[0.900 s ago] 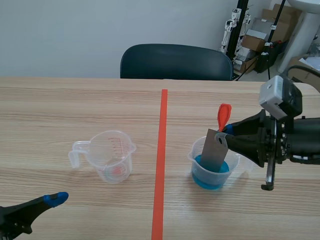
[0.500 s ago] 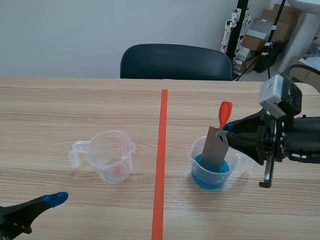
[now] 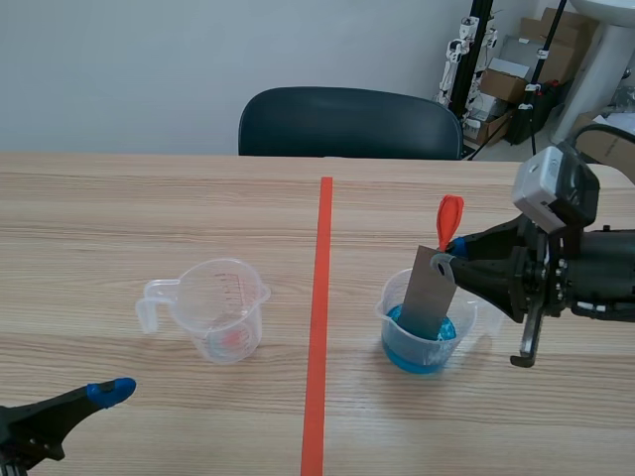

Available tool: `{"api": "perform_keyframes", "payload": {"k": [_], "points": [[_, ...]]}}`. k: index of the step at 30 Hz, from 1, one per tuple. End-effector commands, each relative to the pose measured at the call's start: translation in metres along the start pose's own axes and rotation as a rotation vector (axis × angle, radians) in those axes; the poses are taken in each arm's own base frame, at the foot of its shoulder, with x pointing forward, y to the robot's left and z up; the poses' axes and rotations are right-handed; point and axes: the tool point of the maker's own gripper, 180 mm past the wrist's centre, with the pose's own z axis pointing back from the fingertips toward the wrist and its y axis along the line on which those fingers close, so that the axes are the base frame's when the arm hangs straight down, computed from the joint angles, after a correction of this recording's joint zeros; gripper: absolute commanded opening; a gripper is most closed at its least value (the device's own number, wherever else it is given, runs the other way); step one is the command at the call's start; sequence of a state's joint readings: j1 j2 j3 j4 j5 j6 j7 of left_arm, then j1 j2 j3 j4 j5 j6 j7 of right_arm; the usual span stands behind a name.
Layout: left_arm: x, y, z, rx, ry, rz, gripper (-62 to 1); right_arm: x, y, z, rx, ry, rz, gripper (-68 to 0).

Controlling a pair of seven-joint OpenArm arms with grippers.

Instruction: Do the redox reaction experiment. raise the plate out of the solution

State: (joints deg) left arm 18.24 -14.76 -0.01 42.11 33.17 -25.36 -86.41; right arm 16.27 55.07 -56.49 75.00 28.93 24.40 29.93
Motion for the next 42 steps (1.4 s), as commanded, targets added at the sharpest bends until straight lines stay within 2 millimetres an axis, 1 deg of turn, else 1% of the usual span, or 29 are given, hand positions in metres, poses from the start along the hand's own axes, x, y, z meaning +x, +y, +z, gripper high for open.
{"api": "perform_keyframes", "payload": {"k": [1, 13, 20, 31, 36, 37, 38, 40, 42], "points": [[0.01, 0.002, 0.001, 0.002, -0.05, -0.004, -1.3, 0.002, -0.009, 0.004, -0.02, 0.005, 0.023, -66.9], [0.01, 0.003, 0.002, 0.0, -0.044, -0.005, -1.3, 0.003, -0.008, 0.004, -0.015, 0.005, 0.021, -66.9], [0.01, 0.003, 0.002, 0.0, -0.044, -0.005, -1.3, 0.003, 0.0, 0.004, 0.027, 0.005, -0.001, -66.9], [0.008, 0.003, 0.002, 0.0, -0.034, -0.005, -1.3, 0.003, 0.0, 0.005, 0.027, 0.005, 0.0, -66.9], [0.005, 0.003, 0.002, 0.0, -0.017, -0.005, -1.4, 0.007, -0.003, 0.009, 0.025, -0.015, 0.007, -66.9], [0.005, 0.003, 0.002, 0.0, -0.016, -0.005, -2.1, 0.007, -0.003, 0.009, 0.025, -0.014, 0.008, -66.9], [0.005, 0.002, 0.003, 0.0, -0.013, -0.004, -4.7, 0.007, -0.003, 0.009, 0.025, -0.014, 0.008, -66.9], [0.008, 0.002, 0.007, 0.004, -0.022, -0.002, -13.2, 0.008, -0.003, 0.009, 0.028, -0.014, 0.008, -66.9], [0.009, 0.001, 0.012, 0.001, -0.02, 0.001, -24.0, 0.009, -0.002, 0.01, 0.031, -0.016, 0.012, -66.9]]}}
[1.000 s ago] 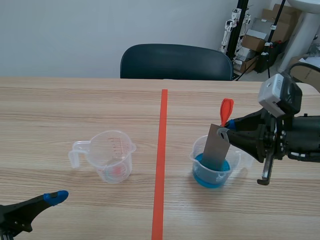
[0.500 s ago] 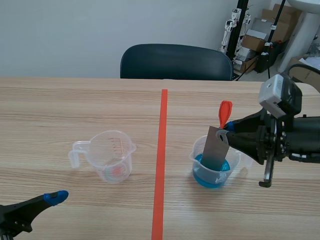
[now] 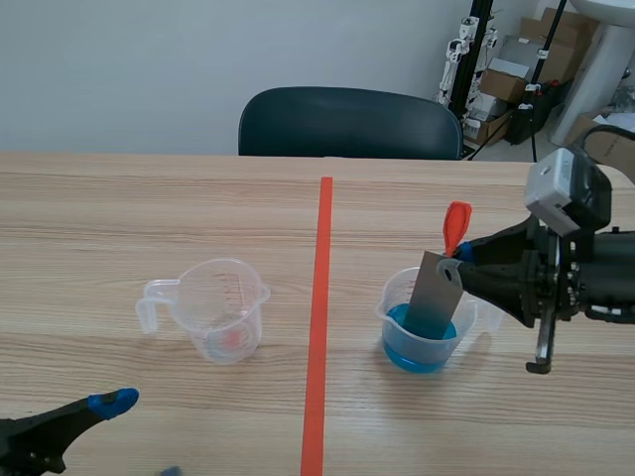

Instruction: Do the redox reaction experiment. raise the plate out of the solution

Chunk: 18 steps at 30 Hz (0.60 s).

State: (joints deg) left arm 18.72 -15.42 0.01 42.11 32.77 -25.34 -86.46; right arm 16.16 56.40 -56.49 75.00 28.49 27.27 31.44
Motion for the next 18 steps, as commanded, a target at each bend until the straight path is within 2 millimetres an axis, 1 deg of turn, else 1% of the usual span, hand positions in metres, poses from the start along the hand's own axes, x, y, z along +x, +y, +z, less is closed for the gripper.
{"api": "perform_keyframes", "payload": {"k": [1, 6, 8, 10, 11, 15, 18], "points": [[0.009, 0.001, 0.01, -0.001, -0.024, 0.001, -28.3, 0.011, -0.007, 0.004, -0.007, -0.017, 0.027, -66.9], [0.015, 0.004, 0.023, -0.013, 0.002, -0.017, -44.4, 0.022, 0.0, 0.006, 0.027, -0.031, 0.04, -66.9], [0.023, 0.01, 0.031, 0.007, -0.001, -0.025, -51.7, 0.027, 0.002, 0.007, 0.036, -0.04, 0.04, -66.9], [0.033, 0.016, 0.039, 0.024, -0.008, -0.034, -56.3, 0.032, 0.002, 0.009, 0.036, -0.049, 0.033, -66.9], [0.038, 0.018, 0.043, 0.021, -0.007, -0.04, -57.1, 0.035, 0.002, 0.01, 0.036, -0.055, 0.029, -66.9], [0.056, 0.021, 0.056, -0.032, 0.021, -0.059, -57.1, 0.042, 0.002, 0.014, 0.037, -0.064, 0.026, -66.9], [0.064, 0.021, 0.063, -0.087, 0.071, -0.069, -57.1, 0.048, 0.002, 0.018, 0.039, -0.072, 0.023, -66.9]]}}
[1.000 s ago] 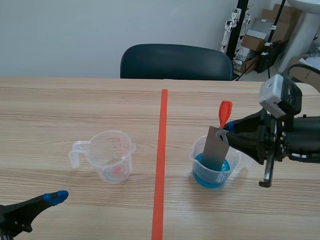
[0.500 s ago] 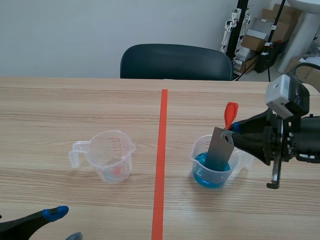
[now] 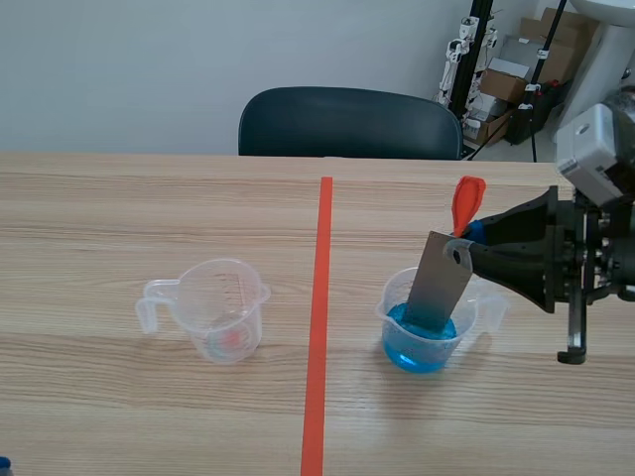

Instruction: Do the redox reaction experiment. raise the plate out of the solution

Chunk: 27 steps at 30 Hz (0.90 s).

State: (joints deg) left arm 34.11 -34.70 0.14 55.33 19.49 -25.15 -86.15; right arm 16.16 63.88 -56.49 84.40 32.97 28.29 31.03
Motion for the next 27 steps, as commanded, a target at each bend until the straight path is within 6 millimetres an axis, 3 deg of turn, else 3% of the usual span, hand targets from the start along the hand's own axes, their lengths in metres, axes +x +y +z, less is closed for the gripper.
{"api": "perform_keyframes", "payload": {"k": [1, 12, 17, 27], "points": [[0.009, 0.004, 0.002, -0.018, -0.001, -0.014, -57.1, 0.014, -0.006, 0.004, -0.009, -0.032, 0.01, -66.9], [0.029, 0.053, -0.002, -0.102, 0.167, -0.1, -57.1, 0.042, -0.016, 0.018, -0.038, -0.078, -0.019, -66.9], [0.053, 0.073, -0.015, -0.157, 0.159, -0.146, -57.1, 0.053, -0.021, 0.028, -0.019, -0.097, -0.056, -66.9], [0.081, 0.103, -0.052, -0.236, 0.21, -0.272, -57.1, 0.077, -0.03, 0.046, 0.006, -0.147, -0.131, -66.9]]}}
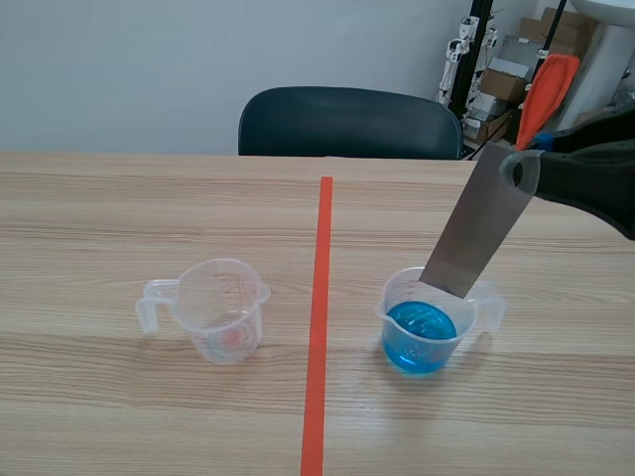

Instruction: Do the redox reaction experiment. raise the plate out of the solution

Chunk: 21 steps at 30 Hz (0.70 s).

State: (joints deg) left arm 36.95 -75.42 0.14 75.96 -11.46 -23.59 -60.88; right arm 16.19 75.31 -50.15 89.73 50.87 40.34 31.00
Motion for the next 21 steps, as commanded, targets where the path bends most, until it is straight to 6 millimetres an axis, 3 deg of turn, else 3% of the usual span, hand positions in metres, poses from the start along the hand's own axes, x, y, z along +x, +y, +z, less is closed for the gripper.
{"api": "perform_keyframes", "payload": {"k": [1, 11, 21], "points": [[0.01, 0.008, -0.006, 0.011, -0.03, -0.032, -57.1, 0.019, -0.006, 0.004, -0.006, -0.035, 0.019, -66.9], [0.032, 0.013, -0.035, -0.064, -0.004, -0.117, -57.1, 0.043, -0.017, 0.014, -0.036, -0.067, 0.025, -66.9], [0.06, 0.029, -0.052, -0.068, -0.022, -0.239, -57.1, 0.047, -0.005, 0.008, 0.003, -0.044, 0.038, -66.9]]}}
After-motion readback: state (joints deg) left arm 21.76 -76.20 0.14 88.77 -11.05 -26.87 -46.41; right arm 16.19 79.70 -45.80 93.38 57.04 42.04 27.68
